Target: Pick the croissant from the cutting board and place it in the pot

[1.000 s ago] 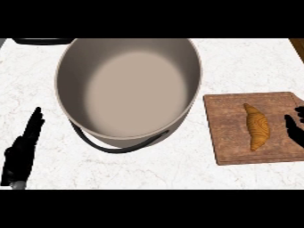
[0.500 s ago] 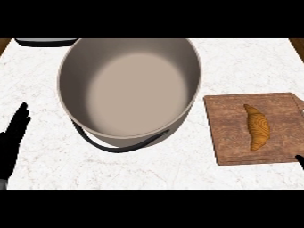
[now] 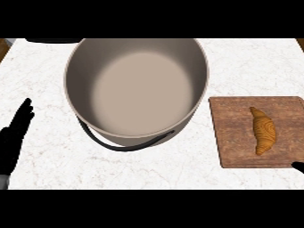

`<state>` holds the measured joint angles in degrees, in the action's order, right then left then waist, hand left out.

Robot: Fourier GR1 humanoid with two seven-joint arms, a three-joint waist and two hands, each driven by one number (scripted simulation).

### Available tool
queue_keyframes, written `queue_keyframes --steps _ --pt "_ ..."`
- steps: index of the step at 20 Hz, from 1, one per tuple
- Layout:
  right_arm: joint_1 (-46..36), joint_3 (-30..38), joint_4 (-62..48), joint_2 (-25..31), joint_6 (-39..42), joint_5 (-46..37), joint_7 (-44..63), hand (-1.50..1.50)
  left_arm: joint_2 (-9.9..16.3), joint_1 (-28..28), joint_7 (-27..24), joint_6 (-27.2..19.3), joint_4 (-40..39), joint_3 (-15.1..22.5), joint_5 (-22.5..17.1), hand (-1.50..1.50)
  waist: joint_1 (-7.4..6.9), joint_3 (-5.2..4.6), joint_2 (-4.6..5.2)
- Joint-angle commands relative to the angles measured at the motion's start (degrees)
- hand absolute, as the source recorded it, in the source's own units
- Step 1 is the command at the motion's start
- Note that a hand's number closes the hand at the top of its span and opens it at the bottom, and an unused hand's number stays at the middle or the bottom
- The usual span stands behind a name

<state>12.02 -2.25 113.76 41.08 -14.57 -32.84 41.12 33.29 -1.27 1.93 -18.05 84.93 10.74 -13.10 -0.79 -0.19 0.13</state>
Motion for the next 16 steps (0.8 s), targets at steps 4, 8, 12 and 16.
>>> queue_keyframes --steps 4,8,12,16 --pt "-12.93 -6.43 -3.45 2.41 21.09 5.99 19.77 -1.5 0.98 1.42 1.61 2.12 0.75 -0.11 0.09 0.0 -2.39 0.01 0.39" --pt "-18.49 -6.2 -9.27 2.39 30.72 14.76 23.8 -1.5 0.09 -0.16 2.24 0.9 2.26 0.58 1.28 0.0 -1.73 0.12 0.1" --pt "-26.67 -10.51 -17.1 -2.52 32.52 14.93 27.37 -1.5 0.22 0.53 2.9 2.27 1.55 -0.42 0.98 0.0 -1.52 0.14 0.19" --pt "-32.37 -10.08 -23.87 -3.48 35.4 17.6 27.33 -1.5 -2.53 -0.65 0.95 1.03 1.67 0.63 2.83 0.0 -0.85 0.14 0.09"
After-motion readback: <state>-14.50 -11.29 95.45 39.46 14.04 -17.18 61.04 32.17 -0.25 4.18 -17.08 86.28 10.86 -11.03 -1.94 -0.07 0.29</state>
